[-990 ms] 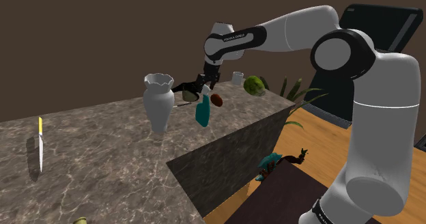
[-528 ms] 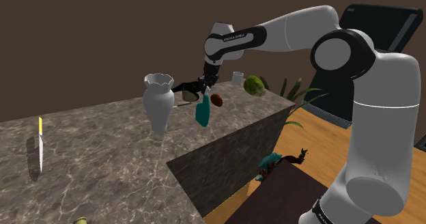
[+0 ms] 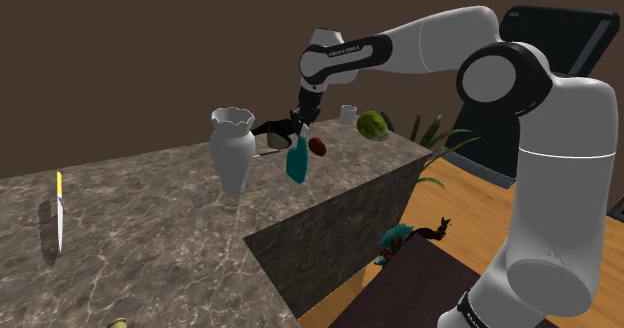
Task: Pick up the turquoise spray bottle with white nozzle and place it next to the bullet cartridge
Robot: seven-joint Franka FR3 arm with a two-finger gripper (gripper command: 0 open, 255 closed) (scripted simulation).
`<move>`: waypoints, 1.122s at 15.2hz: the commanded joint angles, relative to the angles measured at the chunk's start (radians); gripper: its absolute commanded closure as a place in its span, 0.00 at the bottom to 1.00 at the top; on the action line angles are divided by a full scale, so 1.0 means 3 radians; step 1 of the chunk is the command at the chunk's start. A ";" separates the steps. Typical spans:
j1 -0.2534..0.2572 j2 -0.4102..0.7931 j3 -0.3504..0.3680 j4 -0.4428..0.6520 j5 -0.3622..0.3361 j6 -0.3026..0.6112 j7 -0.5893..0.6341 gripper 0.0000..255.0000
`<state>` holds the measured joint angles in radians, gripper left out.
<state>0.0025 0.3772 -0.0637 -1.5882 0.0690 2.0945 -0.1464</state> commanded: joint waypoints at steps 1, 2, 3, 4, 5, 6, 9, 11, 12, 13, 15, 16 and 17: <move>0.0000 -0.0020 -0.0001 0.0058 -0.0004 -0.0077 0.0005 1.00; 0.0000 -0.0029 -0.0002 0.0089 -0.0005 -0.0118 0.0007 1.00; 0.0000 -0.0038 -0.0003 0.0122 -0.0007 -0.0159 0.0010 1.00; 0.0000 -0.0046 -0.0003 0.0155 -0.0008 -0.0200 0.0012 1.00; -0.0001 -0.0053 -0.0004 0.0190 -0.0010 -0.0242 0.0014 1.00; -0.0001 -0.0059 -0.0004 0.0225 -0.0011 -0.0284 0.0016 1.00; -0.0002 -0.0074 -0.0006 0.0338 -0.0015 -0.0411 0.0022 1.00; -0.0003 -0.0080 -0.0007 0.0419 -0.0017 -0.0498 0.0026 1.00; -0.0004 -0.0081 -0.0007 0.0462 -0.0018 -0.0542 0.0028 1.00; -0.0004 -0.0082 -0.0007 0.0505 -0.0019 -0.0586 0.0030 1.00; -0.0006 -0.0081 -0.0008 0.0596 -0.0020 -0.0676 0.0034 1.00; -0.0007 -0.0080 -0.0008 0.0635 -0.0021 -0.0713 0.0036 1.00; 0.0043 -0.0142 0.0009 0.0543 -0.0039 -0.0681 0.0103 1.00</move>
<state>0.0085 0.3434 -0.0636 -1.4182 0.0597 1.8915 -0.1255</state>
